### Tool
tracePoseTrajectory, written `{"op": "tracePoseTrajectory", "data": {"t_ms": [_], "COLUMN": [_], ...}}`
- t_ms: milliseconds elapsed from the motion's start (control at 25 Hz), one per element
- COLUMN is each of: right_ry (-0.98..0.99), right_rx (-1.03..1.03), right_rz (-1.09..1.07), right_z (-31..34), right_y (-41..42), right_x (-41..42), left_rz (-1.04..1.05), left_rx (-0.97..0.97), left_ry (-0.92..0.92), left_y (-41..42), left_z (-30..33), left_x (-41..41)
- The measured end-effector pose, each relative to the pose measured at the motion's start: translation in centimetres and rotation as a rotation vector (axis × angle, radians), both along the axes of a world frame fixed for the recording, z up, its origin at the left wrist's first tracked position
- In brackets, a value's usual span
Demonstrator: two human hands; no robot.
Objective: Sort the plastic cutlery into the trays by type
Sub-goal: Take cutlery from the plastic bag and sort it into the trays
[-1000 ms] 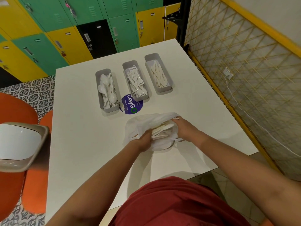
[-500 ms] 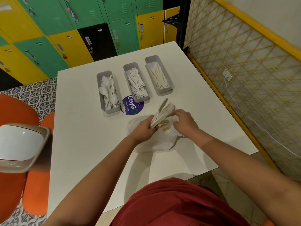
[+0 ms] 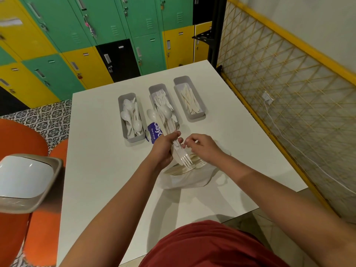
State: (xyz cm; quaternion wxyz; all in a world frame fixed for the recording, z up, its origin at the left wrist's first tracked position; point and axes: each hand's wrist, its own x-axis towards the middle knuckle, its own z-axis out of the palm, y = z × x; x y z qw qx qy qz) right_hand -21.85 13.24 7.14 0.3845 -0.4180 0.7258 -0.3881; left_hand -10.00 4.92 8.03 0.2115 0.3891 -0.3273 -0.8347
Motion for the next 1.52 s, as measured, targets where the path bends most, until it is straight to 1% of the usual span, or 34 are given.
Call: {"op": "tracePoseTrajectory", "data": {"t_ms": [80,160,280,440,520,600,680,760,880,960,1080,1280,1360,1440,1520], "right_ry": [-0.072,-0.093,-0.107,-0.033,-0.052,-0.085,-0.030,0.013,0.069,0.076,0.007,-0.118,-0.117,-0.125,-0.166], "right_rx": [0.062,0.087,0.107,0.136,0.121,0.083,0.018,-0.015,0.044,0.104,0.203,0.215,0.205,0.194,0.196], "right_rz": [0.052,0.063,0.076,0.140,0.103,0.015,-0.041,-0.057,-0.069,-0.077,-0.065,-0.064,-0.053,-0.044,-0.058], "right_z": [0.5,0.9,1.2,0.8,0.7,0.7,1.1,1.6,1.9,1.7,2.0,2.8,2.8,2.7,2.5], "right_y": [-0.3,-0.5,-0.8,-1.3,-1.6,-2.2,-3.0,-3.8,-4.8,-5.3,-5.7,-5.7,-5.8,-5.6,-5.5], "right_x": [0.7,1.3,2.0,2.9,3.2,3.6,4.2,5.0,6.1,6.4,6.5,6.9,6.9,6.9,7.0], "left_rz": [0.028,0.075,0.118,0.124,0.071,-0.030,-0.117,-0.169,-0.206,-0.198,-0.224,-0.233,-0.219,-0.188,-0.159], "left_rx": [0.056,0.068,0.043,-0.053,-0.125,-0.253,-0.356,-0.435,-0.560,-0.568,-0.559,-0.548,-0.484,-0.349,-0.239], "left_ry": [0.054,0.075,0.017,-0.066,-0.124,-0.274,-0.397,-0.454,-0.510,-0.498,-0.410,-0.258,-0.154,-0.059,-0.049], "left_y": [-0.3,-0.6,-0.8,-0.8,-1.0,-1.1,-1.1,-0.8,-0.5,-0.6,-0.8,-0.8,-0.7,-0.7,-0.6], "left_z": [0.1,0.3,0.4,-0.3,-0.3,-0.3,-0.9,-1.6,-2.2,-2.3,-2.9,-2.9,-2.7,-2.6,-2.7], "left_x": [0.3,0.6,1.0,1.8,2.3,3.0,3.4,3.5,3.6,4.0,5.0,6.3,6.6,6.7,6.8]}}
